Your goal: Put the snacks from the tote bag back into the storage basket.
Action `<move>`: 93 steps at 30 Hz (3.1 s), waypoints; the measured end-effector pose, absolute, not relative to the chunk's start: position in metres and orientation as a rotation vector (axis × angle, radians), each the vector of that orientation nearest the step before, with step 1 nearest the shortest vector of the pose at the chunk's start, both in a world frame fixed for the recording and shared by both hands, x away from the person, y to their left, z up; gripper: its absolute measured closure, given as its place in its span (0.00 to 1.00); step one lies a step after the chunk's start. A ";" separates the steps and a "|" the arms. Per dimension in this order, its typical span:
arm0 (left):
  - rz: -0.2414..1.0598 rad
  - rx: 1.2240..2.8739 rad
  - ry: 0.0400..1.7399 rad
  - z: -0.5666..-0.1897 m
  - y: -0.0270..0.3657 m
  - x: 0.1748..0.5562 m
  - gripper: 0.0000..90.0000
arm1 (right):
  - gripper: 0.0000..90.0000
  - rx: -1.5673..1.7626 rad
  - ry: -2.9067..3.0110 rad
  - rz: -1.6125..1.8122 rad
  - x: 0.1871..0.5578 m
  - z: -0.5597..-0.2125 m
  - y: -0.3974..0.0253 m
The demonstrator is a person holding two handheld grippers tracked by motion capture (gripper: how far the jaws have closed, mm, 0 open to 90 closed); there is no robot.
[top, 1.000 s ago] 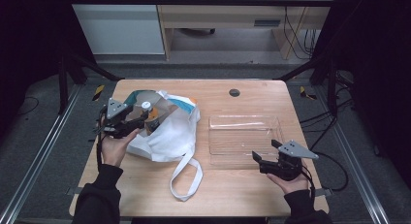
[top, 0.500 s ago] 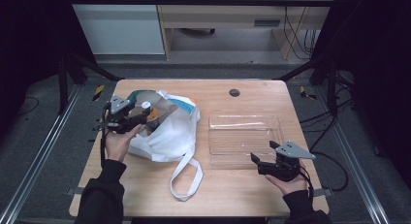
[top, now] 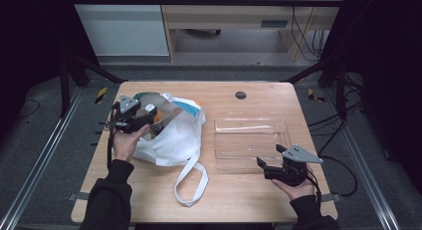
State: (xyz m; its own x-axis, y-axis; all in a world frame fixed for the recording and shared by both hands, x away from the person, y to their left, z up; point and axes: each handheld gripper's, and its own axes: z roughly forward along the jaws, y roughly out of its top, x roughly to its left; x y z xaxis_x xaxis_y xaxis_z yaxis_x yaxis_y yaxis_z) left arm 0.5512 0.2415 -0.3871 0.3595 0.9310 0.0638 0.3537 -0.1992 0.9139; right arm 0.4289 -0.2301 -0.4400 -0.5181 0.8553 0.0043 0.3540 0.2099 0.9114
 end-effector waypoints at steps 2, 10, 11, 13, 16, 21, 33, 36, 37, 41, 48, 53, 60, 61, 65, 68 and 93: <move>0.823 1.741 1.140 -0.389 0.241 0.551 0.41 | 0.18 1.117 1.976 1.280 0.429 -0.440 -0.230; 0.815 1.762 1.144 -0.396 0.237 0.554 0.49 | 0.18 1.119 1.976 1.282 0.429 -0.440 -0.230; 0.812 1.763 1.143 -0.397 0.237 0.554 0.50 | 0.18 1.122 1.976 1.283 0.429 -0.440 -0.230; 0.796 1.755 1.143 -0.399 0.237 0.555 0.51 | 0.18 1.117 1.977 1.285 0.429 -0.440 -0.230; 0.790 1.759 1.134 -0.400 0.236 0.555 0.54 | 0.18 1.112 1.979 1.289 0.429 -0.440 -0.231; 0.821 1.753 1.120 -0.400 0.233 0.554 0.60 | 0.18 1.111 1.979 1.296 0.428 -0.439 -0.231; 0.811 1.736 1.162 -0.397 0.232 0.555 0.65 | 0.18 1.110 1.980 1.291 0.427 -0.439 -0.231; 0.808 1.740 1.181 -0.395 0.232 0.555 0.65 | 0.18 1.110 1.984 1.292 0.427 -0.440 -0.231; 0.808 1.742 1.182 -0.395 0.231 0.555 0.65 | 0.18 1.110 1.986 1.292 0.427 -0.440 -0.231; 0.820 1.747 1.183 -0.393 0.231 0.554 0.66 | 0.18 1.111 1.989 1.292 0.427 -0.440 -0.231; 0.846 1.712 1.169 -0.378 0.237 0.549 0.66 | 0.18 1.111 1.990 1.293 0.427 -0.440 -0.230; 0.866 1.694 1.147 -0.362 0.240 0.543 0.66 | 0.18 1.109 1.986 1.291 0.427 -0.440 -0.230; 0.881 1.674 1.120 -0.336 0.242 0.533 0.66 | 0.18 1.106 1.985 1.293 0.427 -0.439 -0.230; 0.881 1.673 1.116 -0.334 0.242 0.531 0.66 | 0.18 1.103 1.984 1.292 0.427 -0.439 -0.230; 0.880 1.675 1.104 -0.323 0.241 0.524 0.66 | 0.18 1.102 1.985 1.291 0.427 -0.439 -0.230; 0.882 1.672 1.085 -0.314 0.240 0.519 0.66 | 0.18 1.102 1.985 1.291 0.426 -0.439 -0.230; 0.864 1.679 0.926 -0.265 0.215 0.476 0.66 | 0.18 1.076 1.997 1.317 0.415 -0.438 -0.230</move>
State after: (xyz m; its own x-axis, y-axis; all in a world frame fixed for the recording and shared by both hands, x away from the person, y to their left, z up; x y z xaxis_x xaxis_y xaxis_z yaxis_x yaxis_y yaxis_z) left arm 0.4760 0.2150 -0.2650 0.4531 0.8840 0.1151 0.1758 -0.2152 0.9606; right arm 0.4153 -0.2299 -0.4379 -0.5545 0.8322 0.0078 0.3348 0.2145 0.9176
